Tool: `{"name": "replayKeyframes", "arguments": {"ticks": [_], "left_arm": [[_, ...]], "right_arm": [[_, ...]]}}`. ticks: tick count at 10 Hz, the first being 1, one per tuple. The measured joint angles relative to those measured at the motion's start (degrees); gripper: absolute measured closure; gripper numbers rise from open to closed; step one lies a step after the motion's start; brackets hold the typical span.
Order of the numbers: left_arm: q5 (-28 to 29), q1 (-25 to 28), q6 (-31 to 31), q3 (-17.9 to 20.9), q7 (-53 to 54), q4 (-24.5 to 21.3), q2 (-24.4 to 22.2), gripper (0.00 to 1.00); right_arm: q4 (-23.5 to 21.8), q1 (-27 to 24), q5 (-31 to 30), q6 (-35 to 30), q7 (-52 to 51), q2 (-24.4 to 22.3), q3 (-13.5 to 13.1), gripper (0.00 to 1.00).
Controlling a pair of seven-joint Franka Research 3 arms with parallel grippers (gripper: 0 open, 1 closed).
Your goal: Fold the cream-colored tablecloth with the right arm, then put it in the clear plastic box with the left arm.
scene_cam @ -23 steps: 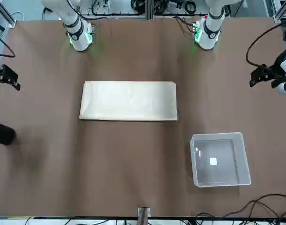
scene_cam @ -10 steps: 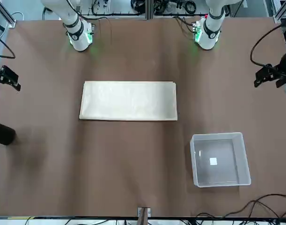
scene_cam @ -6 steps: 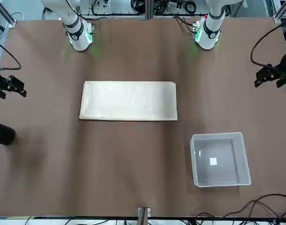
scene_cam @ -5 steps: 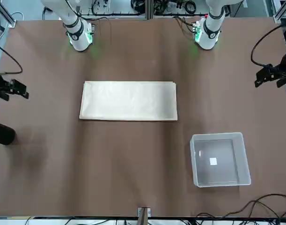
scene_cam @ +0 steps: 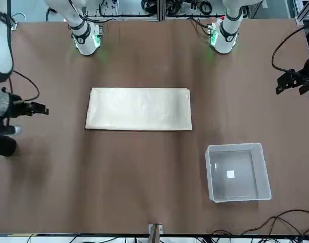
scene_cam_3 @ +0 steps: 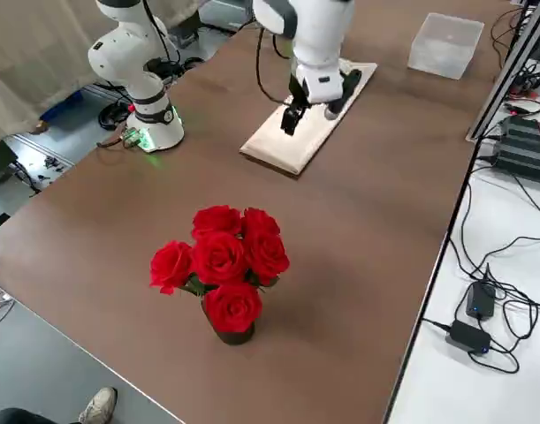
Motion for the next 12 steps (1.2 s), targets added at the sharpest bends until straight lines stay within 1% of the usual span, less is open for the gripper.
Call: {"name": "replayKeyframes", "arguments": {"ticks": [3, 4, 5, 7, 8, 10, 12], "left_arm": [[0.0, -0.1, 0.0, -0.1, 0.0, 0.0, 0.0, 0.01], [0.0, -0.1, 0.0, -0.1, 0.0, 0.0, 0.0, 0.0], [0.0, -0.1, 0.0, -0.1, 0.0, 0.0, 0.0, 0.0], [0.0, -0.1, 0.0, -0.1, 0.0, 0.0, 0.0, 0.0], [0.0, -0.1, 0.0, -0.1, 0.0, 0.0, 0.0, 0.0], [0.0, -0.1, 0.0, -0.1, 0.0, 0.0, 0.0, 0.01], [0.0, -0.1, 0.0, -0.1, 0.0, 0.0, 0.0, 0.0]], "right_arm": [[-4.9, -0.6, 3.1, 0.5, 0.0, 2.5, 0.0, 0.0], [-6.5, -0.6, 3.2, 1.9, 0.0, 3.4, 0.0, 0.0], [-9.2, -0.6, 3.4, 5.6, 0.0, 4.0, 0.1, 0.0], [-15.9, -0.4, 6.7, 14.2, 0.0, 4.8, 0.5, 0.0], [-18.6, -0.2, 7.7, 17.3, 0.0, 4.9, 0.9, 0.0], [-23.1, 0.2, 8.2, 22.0, 0.0, 4.9, 1.9, 0.0], [-26.4, 0.8, 8.5, 24.4, 0.0, 4.9, 2.3, 0.0]]}}
